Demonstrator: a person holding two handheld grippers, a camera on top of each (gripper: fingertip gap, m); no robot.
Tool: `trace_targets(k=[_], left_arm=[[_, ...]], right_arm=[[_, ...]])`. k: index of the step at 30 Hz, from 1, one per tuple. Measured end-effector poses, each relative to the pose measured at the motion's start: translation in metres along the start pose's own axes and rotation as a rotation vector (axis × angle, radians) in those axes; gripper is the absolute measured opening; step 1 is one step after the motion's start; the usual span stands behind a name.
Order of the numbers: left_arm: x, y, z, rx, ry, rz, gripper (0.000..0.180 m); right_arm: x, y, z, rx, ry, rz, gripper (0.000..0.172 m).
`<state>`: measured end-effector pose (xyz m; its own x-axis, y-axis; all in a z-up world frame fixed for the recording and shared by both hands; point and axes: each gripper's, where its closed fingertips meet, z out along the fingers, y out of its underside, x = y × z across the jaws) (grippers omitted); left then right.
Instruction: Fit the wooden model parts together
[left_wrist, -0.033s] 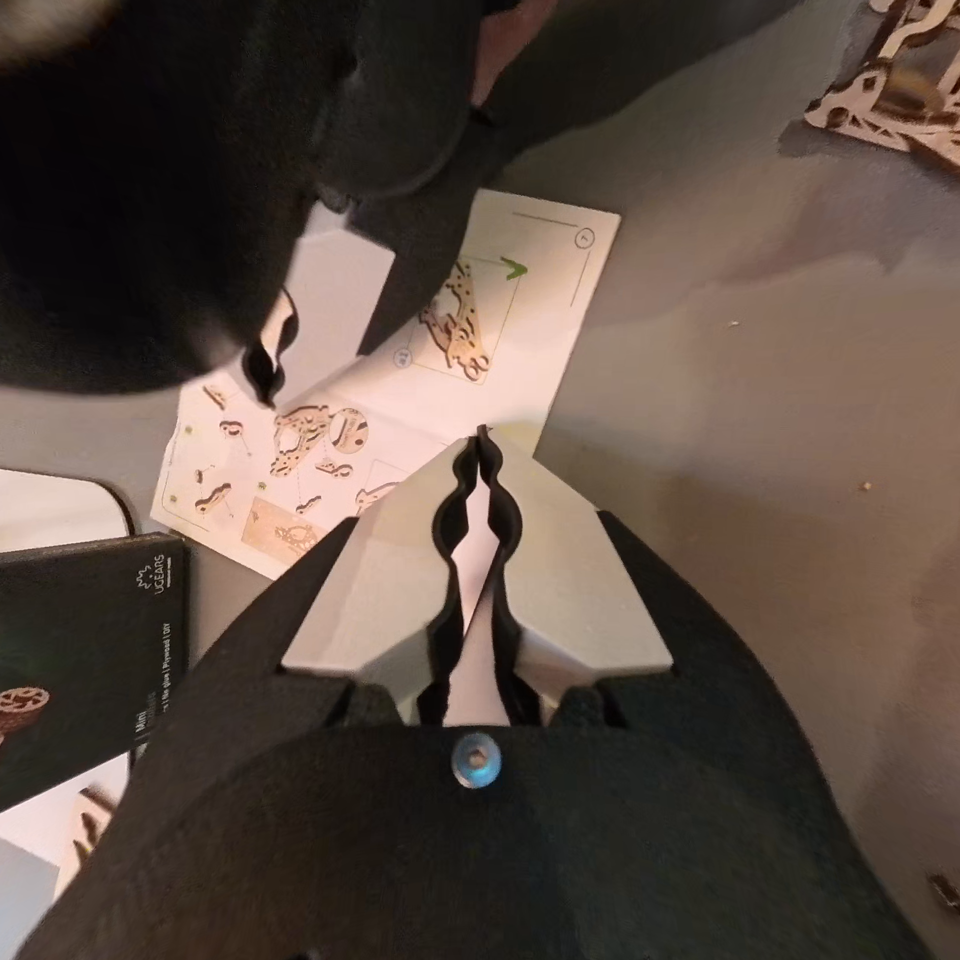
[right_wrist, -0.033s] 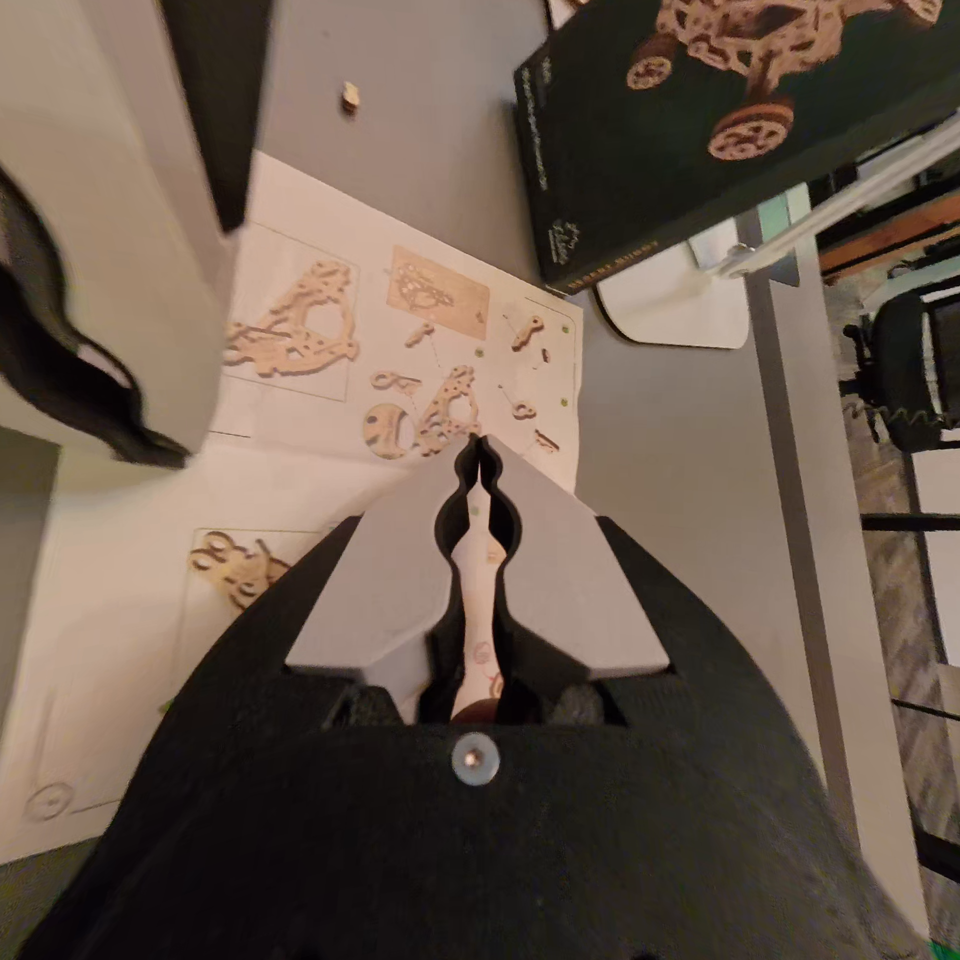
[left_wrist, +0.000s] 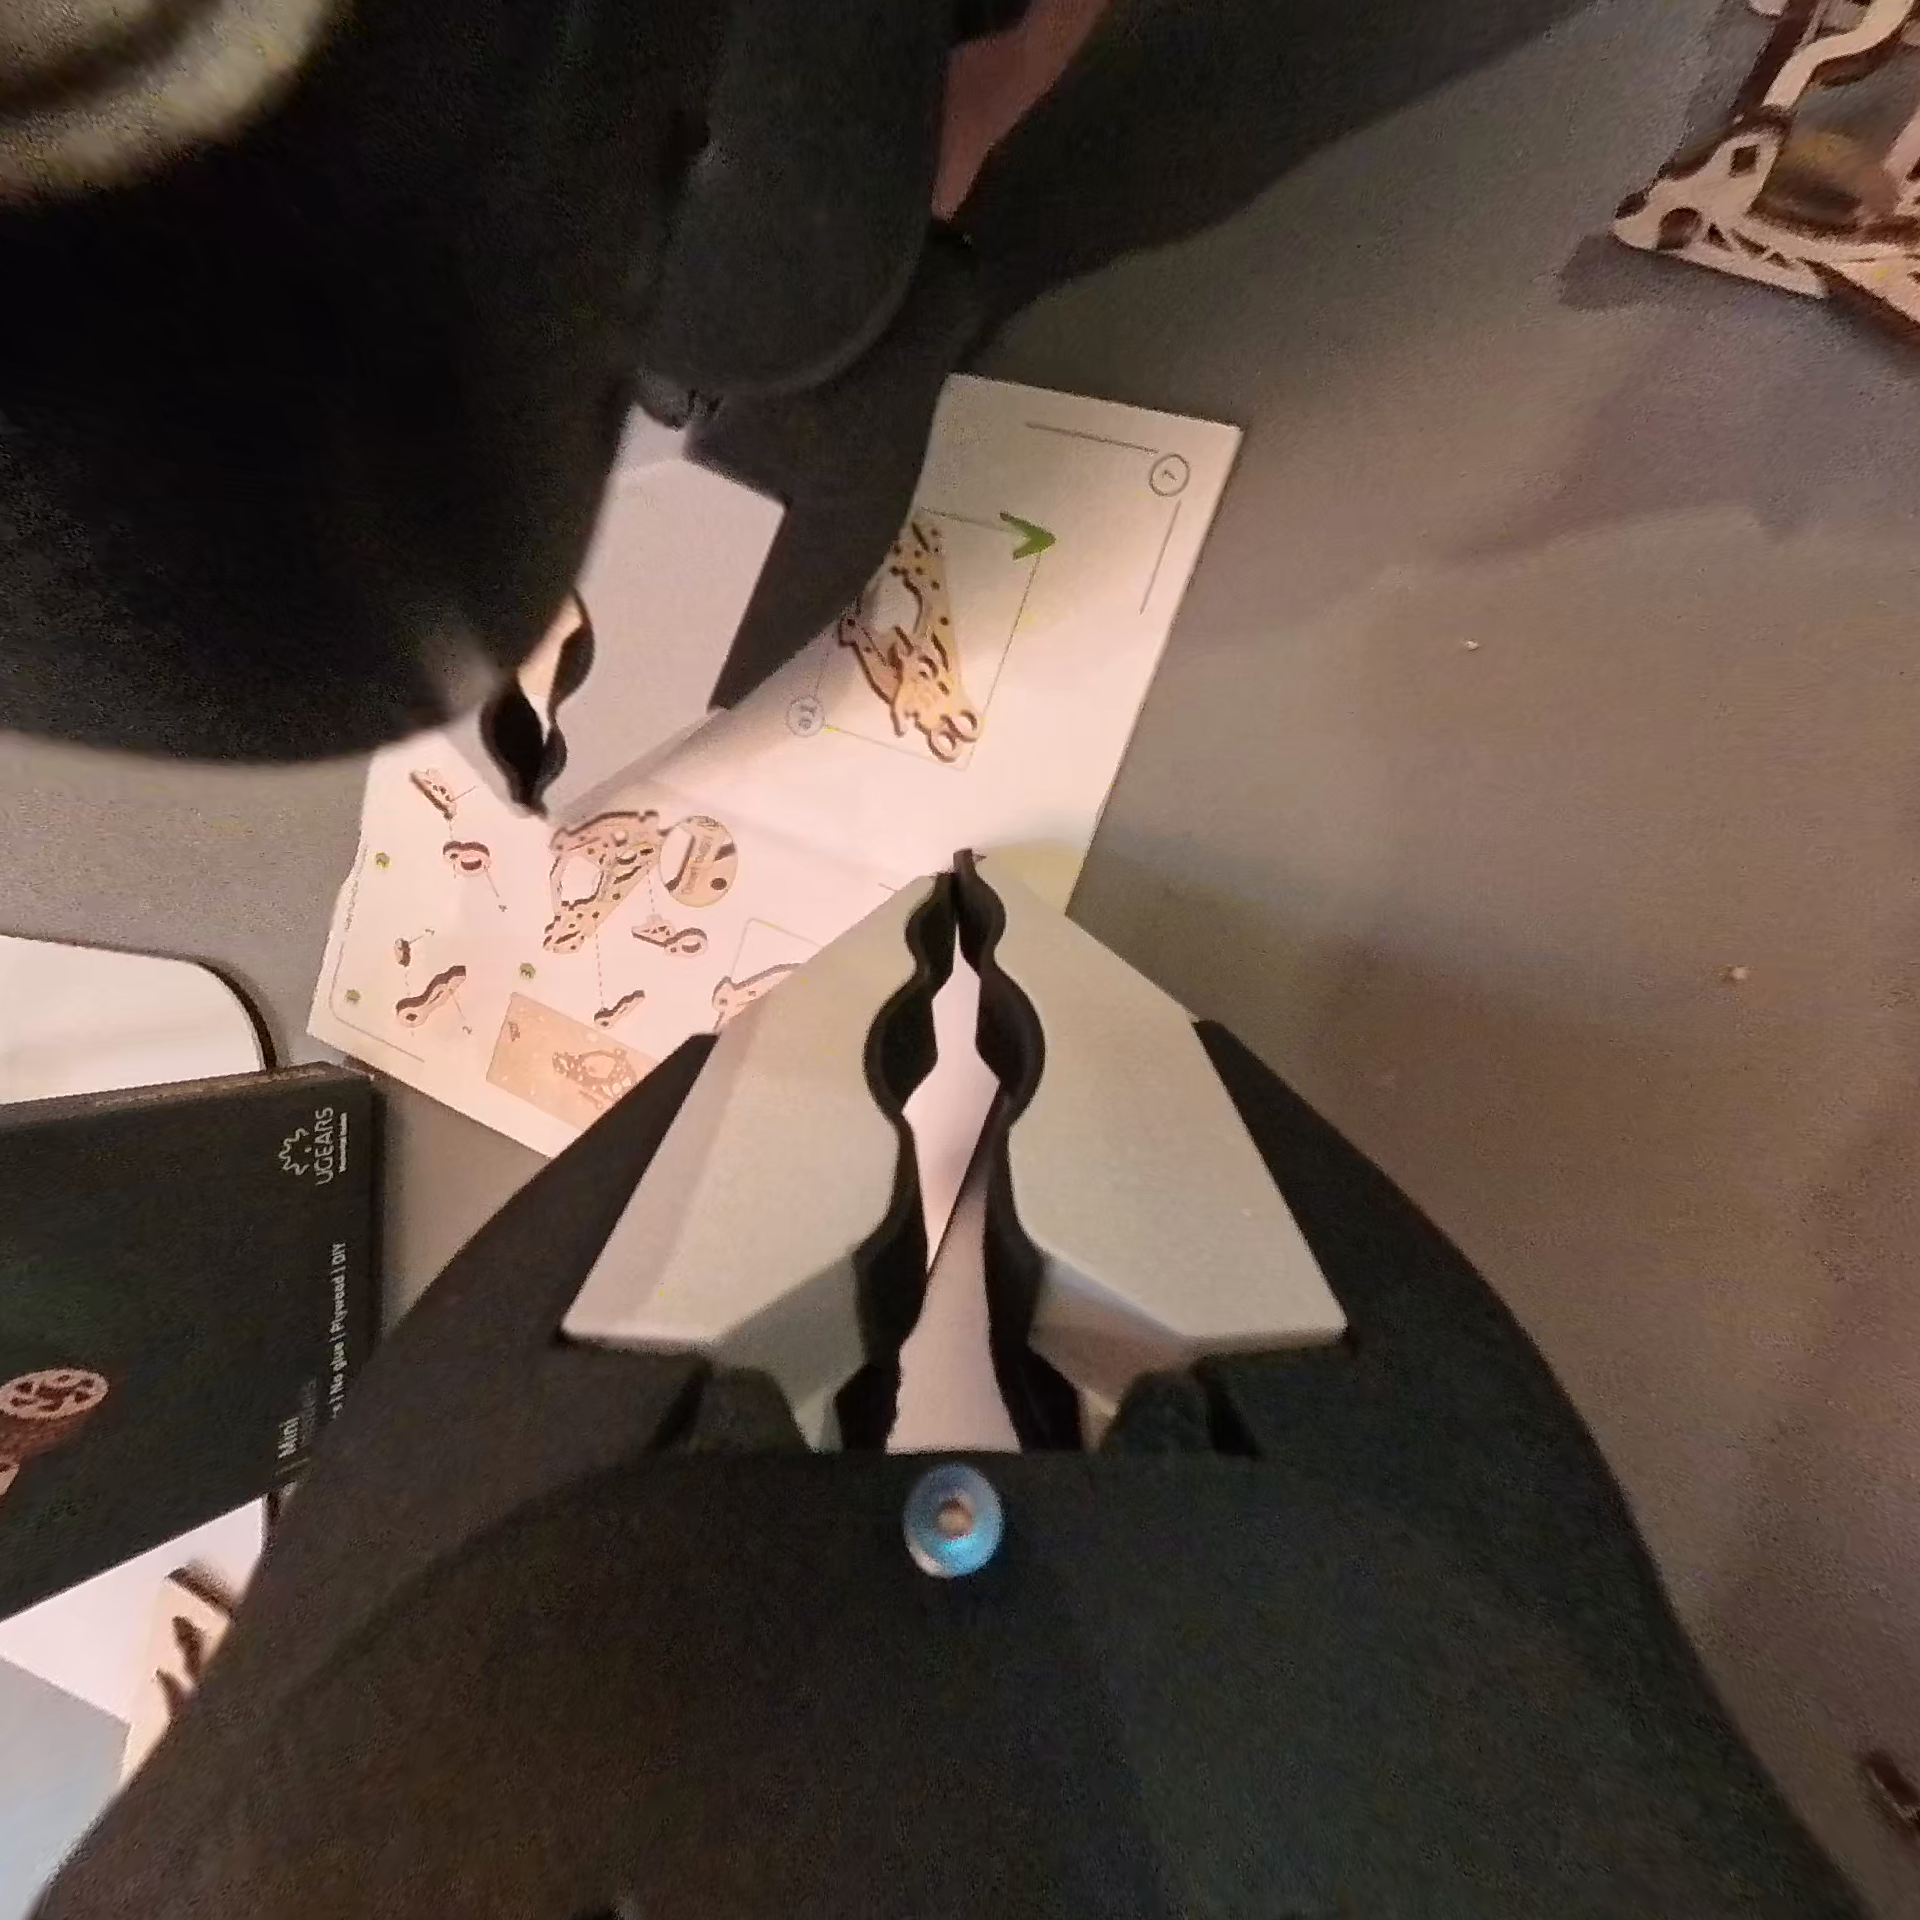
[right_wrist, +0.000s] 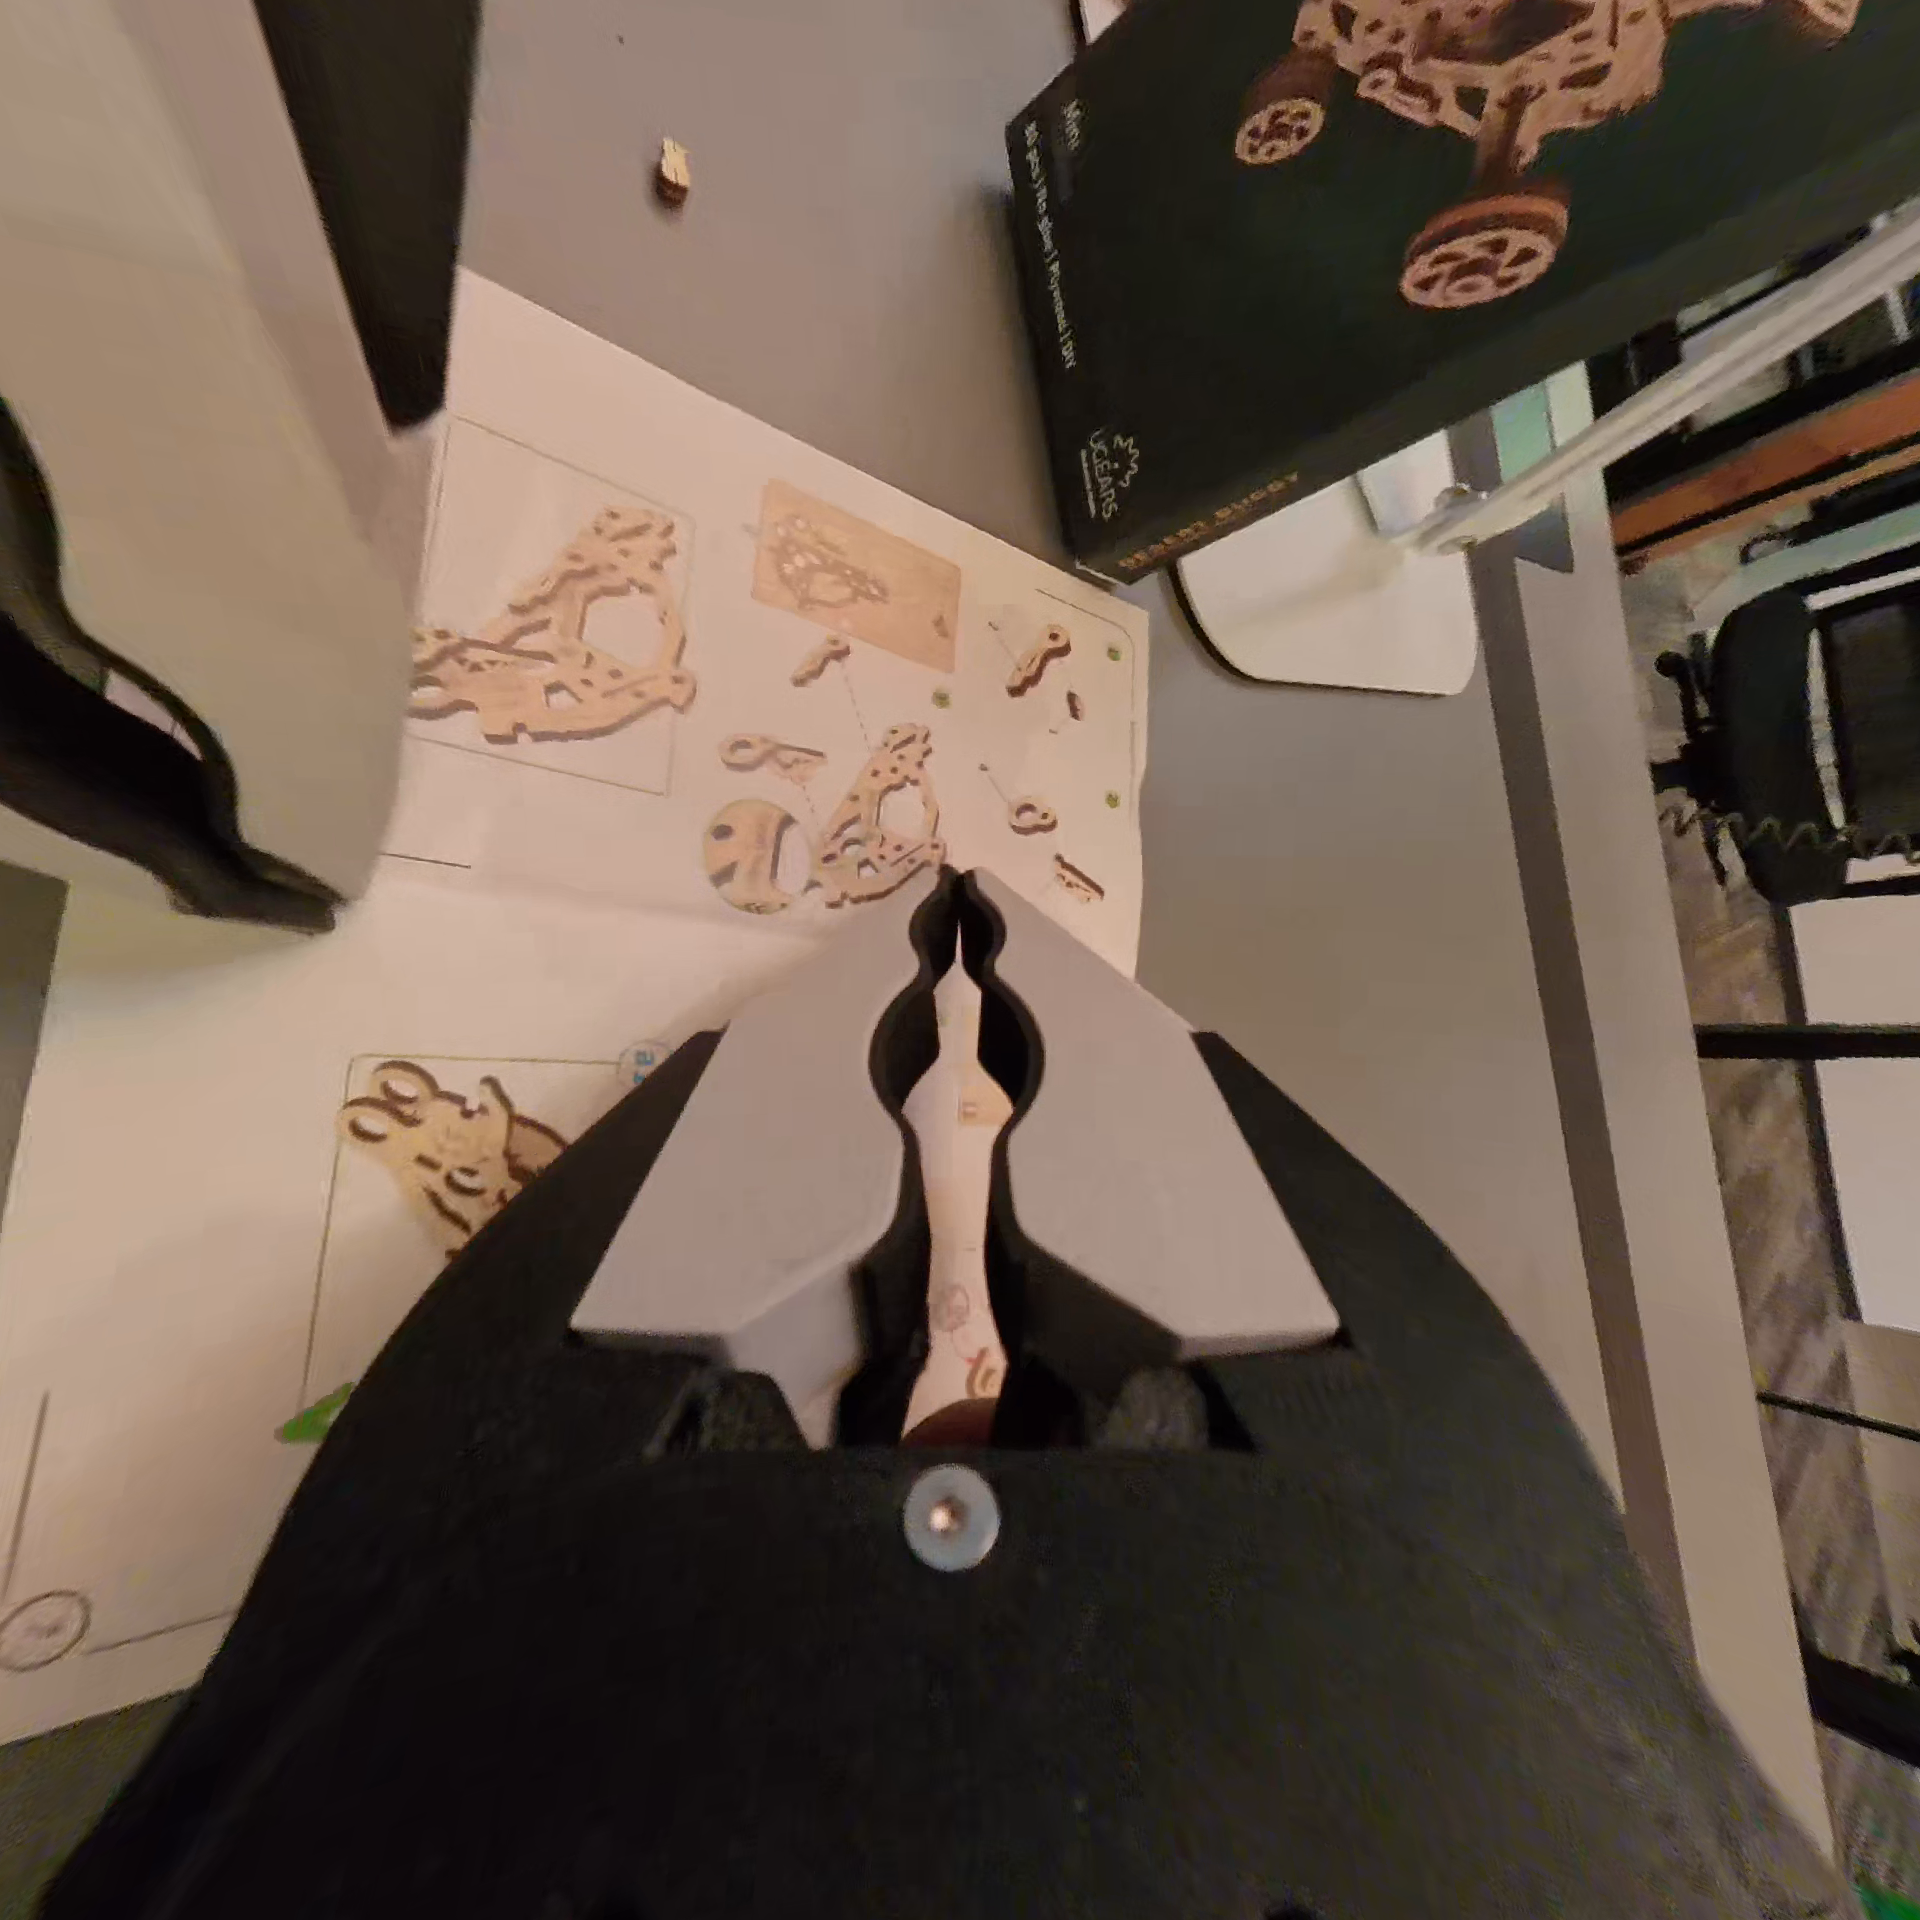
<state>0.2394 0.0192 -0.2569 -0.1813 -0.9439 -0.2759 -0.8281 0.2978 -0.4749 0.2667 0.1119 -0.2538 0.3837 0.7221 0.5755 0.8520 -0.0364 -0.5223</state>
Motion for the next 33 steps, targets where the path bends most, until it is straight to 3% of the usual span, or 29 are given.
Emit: trace_targets(k=[14, 19, 27, 31, 33], left_arm=[[0.000, 0.000, 0.000, -0.006, -0.039, 0.011, 0.000], [0.000, 0.000, 0.000, -0.007, -0.054, 0.017, 0.000], [-0.001, 0.000, 0.000, -0.002, -0.066, 0.005, 0.000], [-0.002, -0.001, -0.001, 0.025, -0.068, -0.048, 0.000], [-0.004, -0.001, -0.003, 0.024, -0.083, -0.065, 0.009]], right_arm=[[0.036, 0.015, 0.018, -0.105, 0.301, -0.232, 0.000], [0.042, 0.017, 0.021, -0.122, 0.317, -0.236, 0.000], [0.076, 0.048, 0.026, -0.254, 0.356, -0.038, 0.000], [0.089, 0.040, 0.000, -0.238, 0.359, 0.117, 0.000], [0.087, 0.032, -0.015, -0.204, 0.331, 0.216, 0.000]])
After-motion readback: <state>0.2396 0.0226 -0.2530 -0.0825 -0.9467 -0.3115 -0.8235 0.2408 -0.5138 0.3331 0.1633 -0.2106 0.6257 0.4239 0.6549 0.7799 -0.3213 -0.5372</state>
